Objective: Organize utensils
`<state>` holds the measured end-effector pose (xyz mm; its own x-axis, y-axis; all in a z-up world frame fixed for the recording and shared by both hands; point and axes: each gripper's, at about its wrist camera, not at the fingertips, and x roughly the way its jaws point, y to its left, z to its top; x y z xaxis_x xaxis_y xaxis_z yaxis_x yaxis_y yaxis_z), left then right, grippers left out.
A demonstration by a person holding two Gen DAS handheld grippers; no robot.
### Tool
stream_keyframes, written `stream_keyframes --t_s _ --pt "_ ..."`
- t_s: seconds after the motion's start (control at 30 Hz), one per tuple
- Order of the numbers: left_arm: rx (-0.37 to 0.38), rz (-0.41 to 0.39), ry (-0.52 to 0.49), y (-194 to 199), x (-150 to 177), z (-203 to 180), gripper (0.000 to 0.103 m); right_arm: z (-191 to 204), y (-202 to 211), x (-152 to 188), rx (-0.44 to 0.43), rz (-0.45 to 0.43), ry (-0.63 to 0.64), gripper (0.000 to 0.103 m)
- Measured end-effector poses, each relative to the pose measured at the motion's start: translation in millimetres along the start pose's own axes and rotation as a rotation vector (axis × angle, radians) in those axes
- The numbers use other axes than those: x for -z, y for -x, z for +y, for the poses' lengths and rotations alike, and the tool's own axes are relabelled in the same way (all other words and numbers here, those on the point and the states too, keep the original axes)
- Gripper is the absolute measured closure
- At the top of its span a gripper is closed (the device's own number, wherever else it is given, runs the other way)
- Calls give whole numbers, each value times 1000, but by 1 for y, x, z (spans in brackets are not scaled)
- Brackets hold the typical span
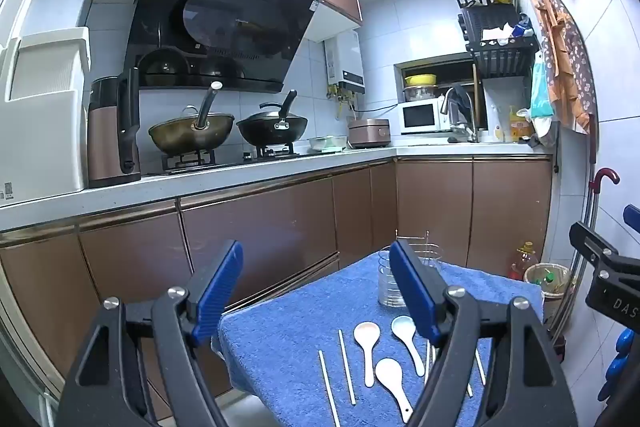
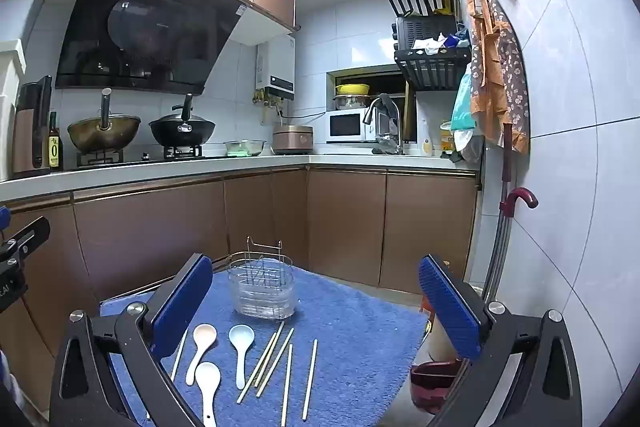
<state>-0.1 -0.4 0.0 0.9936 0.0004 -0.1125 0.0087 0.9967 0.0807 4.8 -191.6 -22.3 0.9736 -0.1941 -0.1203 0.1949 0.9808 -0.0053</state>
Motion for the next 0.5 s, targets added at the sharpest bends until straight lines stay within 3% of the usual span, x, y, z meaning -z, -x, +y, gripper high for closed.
stream_keyframes --t_s 0.5 --pt "2 9 -1 -2 5 2 29 -2 3 0 9 2 -5 0"
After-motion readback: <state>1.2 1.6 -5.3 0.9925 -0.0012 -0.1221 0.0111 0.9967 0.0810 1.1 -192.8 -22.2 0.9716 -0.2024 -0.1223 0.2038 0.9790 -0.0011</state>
